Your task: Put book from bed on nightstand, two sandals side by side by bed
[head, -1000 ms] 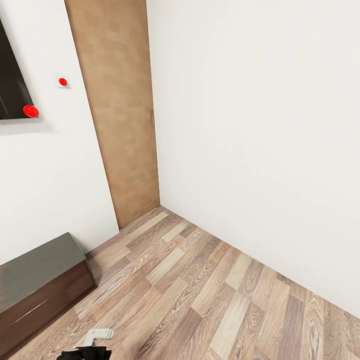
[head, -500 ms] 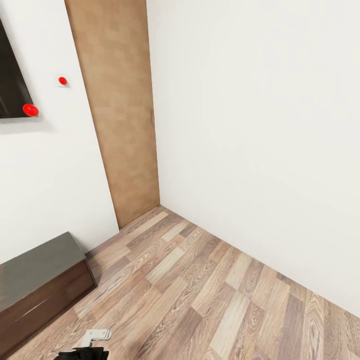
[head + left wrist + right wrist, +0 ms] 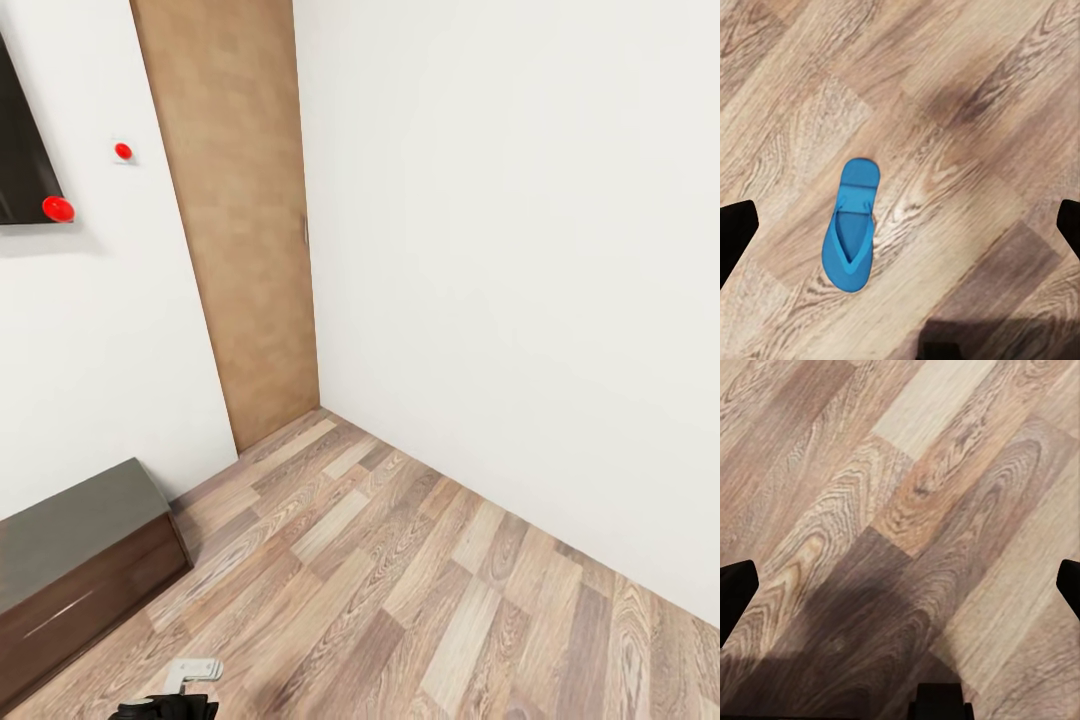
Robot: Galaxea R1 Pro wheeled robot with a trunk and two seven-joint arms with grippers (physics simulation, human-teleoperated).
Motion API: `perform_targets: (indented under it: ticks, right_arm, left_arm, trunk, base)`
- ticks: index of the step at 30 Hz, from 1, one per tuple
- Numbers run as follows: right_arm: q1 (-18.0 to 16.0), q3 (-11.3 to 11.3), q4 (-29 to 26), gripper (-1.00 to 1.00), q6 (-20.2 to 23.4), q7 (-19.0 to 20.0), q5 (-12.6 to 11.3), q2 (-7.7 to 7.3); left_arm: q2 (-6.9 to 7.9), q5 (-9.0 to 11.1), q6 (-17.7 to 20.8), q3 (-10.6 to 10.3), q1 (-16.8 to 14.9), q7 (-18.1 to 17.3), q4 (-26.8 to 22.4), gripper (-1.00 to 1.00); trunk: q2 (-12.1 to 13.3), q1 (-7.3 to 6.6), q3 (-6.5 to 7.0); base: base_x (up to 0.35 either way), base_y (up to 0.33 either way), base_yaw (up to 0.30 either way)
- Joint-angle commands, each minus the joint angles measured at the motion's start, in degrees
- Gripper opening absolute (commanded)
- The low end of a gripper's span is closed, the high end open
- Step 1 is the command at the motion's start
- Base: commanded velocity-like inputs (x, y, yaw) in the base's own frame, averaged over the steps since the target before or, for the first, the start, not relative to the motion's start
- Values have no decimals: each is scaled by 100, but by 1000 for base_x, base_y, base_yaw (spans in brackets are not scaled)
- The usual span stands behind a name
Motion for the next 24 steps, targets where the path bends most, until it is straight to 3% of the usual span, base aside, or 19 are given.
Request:
perform_targets:
  ticks: [1, 24]
  right_arm:
    - [1, -32, -5, 100, -5, 48, 0, 4]
    - [1, -32, -5, 100, -5, 48, -1, 4]
  left_arm:
    - [-3, -8, 34, 23, -1, -35, -10, 100]
    - [-10, -8, 34, 22, -1, -35, -10, 100]
  trunk:
    - [-44, 22, -23]
    - [-966, 528, -436]
  base:
    - [0, 0, 0]
    - [0, 0, 0]
